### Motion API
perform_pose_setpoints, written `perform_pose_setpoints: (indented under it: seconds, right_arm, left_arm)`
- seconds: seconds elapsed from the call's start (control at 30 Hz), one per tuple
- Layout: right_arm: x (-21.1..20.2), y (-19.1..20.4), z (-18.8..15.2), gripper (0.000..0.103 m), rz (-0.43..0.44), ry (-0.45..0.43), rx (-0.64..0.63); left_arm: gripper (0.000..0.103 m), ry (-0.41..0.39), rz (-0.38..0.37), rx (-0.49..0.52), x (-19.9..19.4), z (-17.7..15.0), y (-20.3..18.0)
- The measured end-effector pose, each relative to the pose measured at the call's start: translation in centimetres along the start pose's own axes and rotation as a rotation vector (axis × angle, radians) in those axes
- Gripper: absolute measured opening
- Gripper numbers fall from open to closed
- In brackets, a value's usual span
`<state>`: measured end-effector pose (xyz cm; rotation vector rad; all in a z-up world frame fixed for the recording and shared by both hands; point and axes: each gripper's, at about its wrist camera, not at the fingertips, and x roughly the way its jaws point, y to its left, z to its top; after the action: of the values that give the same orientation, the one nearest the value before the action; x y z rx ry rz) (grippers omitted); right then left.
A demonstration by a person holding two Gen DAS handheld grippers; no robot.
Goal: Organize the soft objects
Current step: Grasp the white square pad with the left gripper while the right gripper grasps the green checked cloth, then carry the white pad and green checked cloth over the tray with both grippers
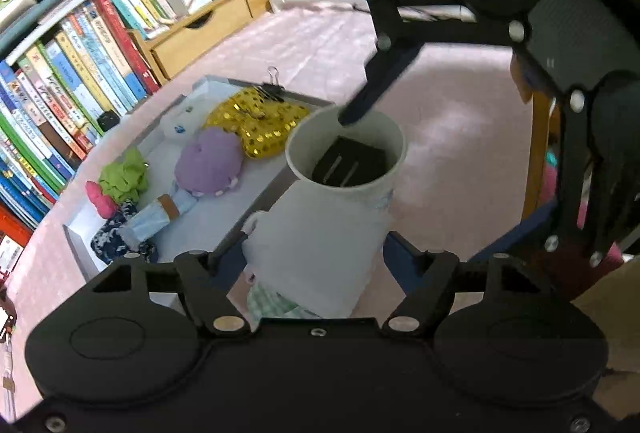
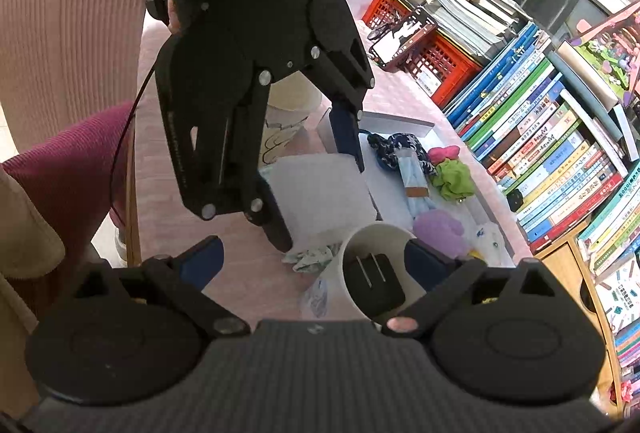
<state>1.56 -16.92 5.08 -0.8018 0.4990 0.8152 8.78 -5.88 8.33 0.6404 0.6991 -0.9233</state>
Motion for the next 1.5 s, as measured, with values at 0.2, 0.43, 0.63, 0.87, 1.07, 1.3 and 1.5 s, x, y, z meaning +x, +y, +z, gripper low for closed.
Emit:
perform_pose_setpoints:
  seconds: [0.2,0.43,0.63,0.87,1.07,1.3,1.5]
  right_arm:
    - [-0.1,0.7,0.5,0.101,-0.009,-0.035,-0.002]
    - [0.6,2.4,1.6,0.094,-0.070,-0.052,-0.054]
    - [3.5,4.4,2.6,0.077,-0.077,0.038,-0.129]
    - [6.8,5.8,2.9,0.071,-0.138,0.128,-0.204]
    - [8.6,5.6,2.9,0.064,-0.140,0.145,-0.170]
    - [8.4,6.1,2.7,0.032,-0.167,0.119,-0.168]
    - [6.6,5.4,3.3,0.030,-0.173,0.068,-0.097]
  left_arm:
    - [0.071,-0.073,0.045,-0.098,-3.0,0.4,2.5]
    - [0.071,-0.134,0.125,-0.201,-5.6,1.0,5.7]
    - [0.071,-0.145,0.132,-0.285,-6.0,1.0,7.3]
    - [0.071,-0.148,0.141,-0.302,-5.7,0.6,7.6]
    - [0.071,-0.147,0.154,-0.323,-5.7,0.2,7.9]
    - [0.071,-0.153,0.172,-0.355,-5.7,-0.3,8.5]
    - [0.071,-0.169,0.188,-0.387,-6.1,-0.3,9.4]
